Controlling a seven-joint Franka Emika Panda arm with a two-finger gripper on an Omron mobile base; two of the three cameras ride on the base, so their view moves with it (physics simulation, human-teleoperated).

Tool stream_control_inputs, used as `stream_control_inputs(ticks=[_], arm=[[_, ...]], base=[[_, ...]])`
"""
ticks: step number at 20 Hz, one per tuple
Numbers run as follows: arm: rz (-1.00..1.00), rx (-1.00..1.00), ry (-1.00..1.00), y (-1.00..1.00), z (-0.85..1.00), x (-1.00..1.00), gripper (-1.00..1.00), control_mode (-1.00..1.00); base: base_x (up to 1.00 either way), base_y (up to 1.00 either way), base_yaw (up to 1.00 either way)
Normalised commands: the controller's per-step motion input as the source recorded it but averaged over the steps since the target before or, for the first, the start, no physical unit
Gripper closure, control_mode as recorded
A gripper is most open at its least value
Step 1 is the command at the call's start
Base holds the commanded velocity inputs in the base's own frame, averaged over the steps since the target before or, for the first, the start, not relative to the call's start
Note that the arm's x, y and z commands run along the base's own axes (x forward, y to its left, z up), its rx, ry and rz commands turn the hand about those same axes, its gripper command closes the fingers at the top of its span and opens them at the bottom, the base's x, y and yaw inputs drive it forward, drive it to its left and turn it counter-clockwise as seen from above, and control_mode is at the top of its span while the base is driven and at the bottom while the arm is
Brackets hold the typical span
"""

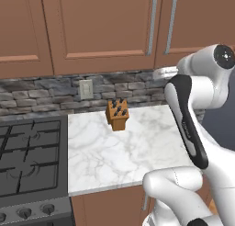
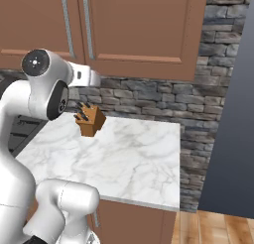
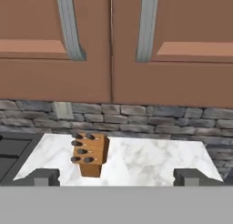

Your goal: Open the cabinet, pick the kettle from the cabinet, and place it in the sink.

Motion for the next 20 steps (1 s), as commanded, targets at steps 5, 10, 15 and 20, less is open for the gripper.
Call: stream_control_inputs(ticks=[5, 10, 15, 20], arm=[[0.00, -0.05, -0.19, -0.10, 0.32, 0.00, -1.00, -1.00], [0.00, -0.07, -0.03, -0.13, 0.28, 0.00, -1.00, -1.00], [-0.02, -0.10, 0.01, -0.05, 0.29, 0.09, -1.00, -1.00], [-0.04, -0.09, 0.06, -0.04, 0.30, 0.18, -1.00, -1.00]], base=[[0.00, 0.00, 0.00], [0.00, 0.00, 0.00], [0.00, 0.00, 0.00], [0.00, 0.00, 0.00]])
